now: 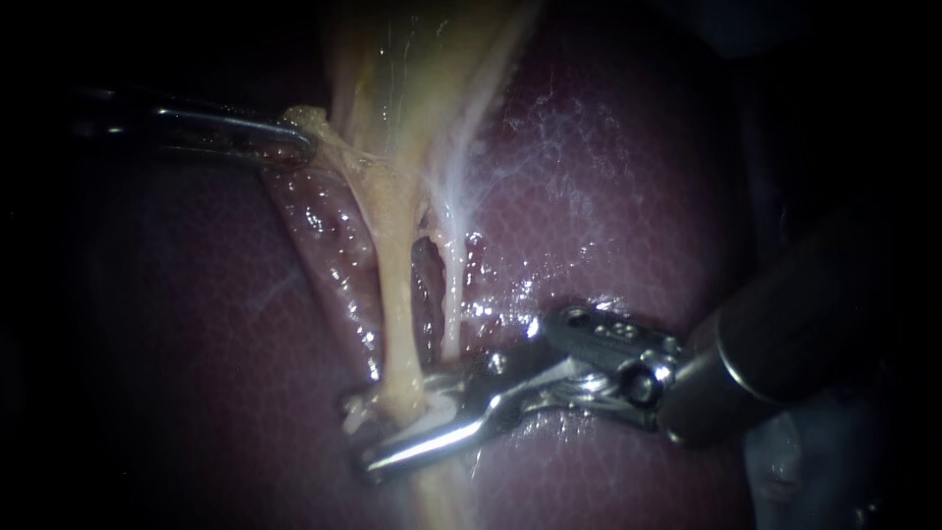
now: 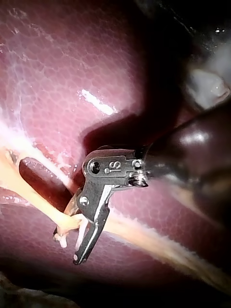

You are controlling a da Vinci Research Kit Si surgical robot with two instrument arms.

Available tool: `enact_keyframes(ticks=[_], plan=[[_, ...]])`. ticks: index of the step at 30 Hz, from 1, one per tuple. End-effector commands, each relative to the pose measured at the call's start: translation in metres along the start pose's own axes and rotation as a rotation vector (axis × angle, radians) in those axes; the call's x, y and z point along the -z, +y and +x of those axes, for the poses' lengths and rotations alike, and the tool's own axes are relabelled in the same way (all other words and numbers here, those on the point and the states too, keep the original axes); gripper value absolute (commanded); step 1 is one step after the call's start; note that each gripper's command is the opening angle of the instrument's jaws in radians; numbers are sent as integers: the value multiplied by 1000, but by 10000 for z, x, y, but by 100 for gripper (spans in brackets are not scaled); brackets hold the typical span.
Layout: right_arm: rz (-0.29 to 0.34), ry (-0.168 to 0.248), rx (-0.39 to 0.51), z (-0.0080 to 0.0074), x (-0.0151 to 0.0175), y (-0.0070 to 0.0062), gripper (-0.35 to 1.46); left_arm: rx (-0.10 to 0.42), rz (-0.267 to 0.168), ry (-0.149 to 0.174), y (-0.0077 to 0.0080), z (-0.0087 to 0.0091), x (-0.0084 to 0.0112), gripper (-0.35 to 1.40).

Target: Clipping first clip left tube

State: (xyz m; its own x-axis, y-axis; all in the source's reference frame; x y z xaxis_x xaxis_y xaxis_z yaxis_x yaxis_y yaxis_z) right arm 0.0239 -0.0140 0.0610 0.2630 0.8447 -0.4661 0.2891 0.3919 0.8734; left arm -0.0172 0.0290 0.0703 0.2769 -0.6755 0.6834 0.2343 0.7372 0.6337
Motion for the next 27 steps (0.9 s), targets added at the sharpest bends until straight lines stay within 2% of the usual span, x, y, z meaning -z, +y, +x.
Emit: enact_keyframes(ticks=[1,10,12,17,27], plan=[[-1,0,-6,-1,1,1,12,0,0,0,0,0,0,-35],[0,0,-17,-2,2,0,-13,0,0,0,0,0,0,-35],[0,0,-17,-3,3,-1,-35,0,0,0,0,0,0,-35],[-31,20,-27,-4,6,-3,-35,0,0,0,0,0,0,-35],[-33,20,-26,-5,6,-1,-35,0,0,0,0,0,0,-35]])
